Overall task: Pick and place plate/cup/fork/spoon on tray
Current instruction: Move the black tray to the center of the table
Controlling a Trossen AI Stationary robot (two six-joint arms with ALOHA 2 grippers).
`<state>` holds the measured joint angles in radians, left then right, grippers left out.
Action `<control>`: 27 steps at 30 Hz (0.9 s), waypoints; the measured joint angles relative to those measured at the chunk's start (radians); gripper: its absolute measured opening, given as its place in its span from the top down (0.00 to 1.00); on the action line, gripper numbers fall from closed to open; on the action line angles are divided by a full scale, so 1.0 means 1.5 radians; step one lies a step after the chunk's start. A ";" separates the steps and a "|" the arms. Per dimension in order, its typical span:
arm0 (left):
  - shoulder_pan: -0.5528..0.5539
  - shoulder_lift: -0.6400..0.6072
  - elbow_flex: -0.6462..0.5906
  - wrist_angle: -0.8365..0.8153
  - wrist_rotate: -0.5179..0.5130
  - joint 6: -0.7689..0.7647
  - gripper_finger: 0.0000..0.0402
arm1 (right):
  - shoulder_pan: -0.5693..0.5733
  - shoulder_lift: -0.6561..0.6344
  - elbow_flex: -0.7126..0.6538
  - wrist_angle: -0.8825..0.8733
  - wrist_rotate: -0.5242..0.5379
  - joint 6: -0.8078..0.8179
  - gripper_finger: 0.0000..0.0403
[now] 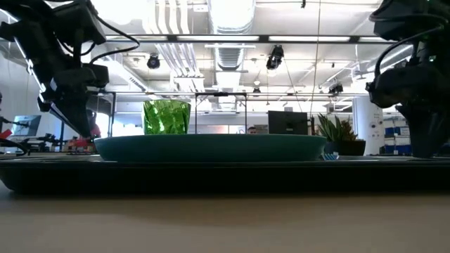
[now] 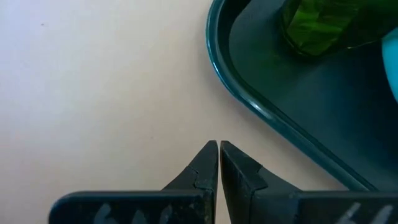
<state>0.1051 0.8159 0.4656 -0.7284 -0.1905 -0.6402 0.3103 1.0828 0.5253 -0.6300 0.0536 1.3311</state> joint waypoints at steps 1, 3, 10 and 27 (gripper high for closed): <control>0.000 0.000 0.000 0.000 0.000 0.000 1.00 | 0.000 0.001 -0.001 0.001 0.001 0.003 0.98; 0.000 0.000 -0.001 0.000 0.001 0.000 1.00 | 0.000 0.011 -0.002 -0.001 0.013 0.003 0.98; 0.000 0.000 -0.001 0.000 0.002 -0.001 1.00 | 0.000 0.084 -0.002 0.066 0.027 0.001 0.98; 0.000 -0.001 -0.001 -0.067 0.018 0.001 1.00 | 0.014 0.199 0.096 0.130 0.081 0.042 0.98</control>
<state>0.1047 0.8150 0.4641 -0.8285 -0.1638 -0.6387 0.3313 1.3808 0.6690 -0.4355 0.1745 1.3948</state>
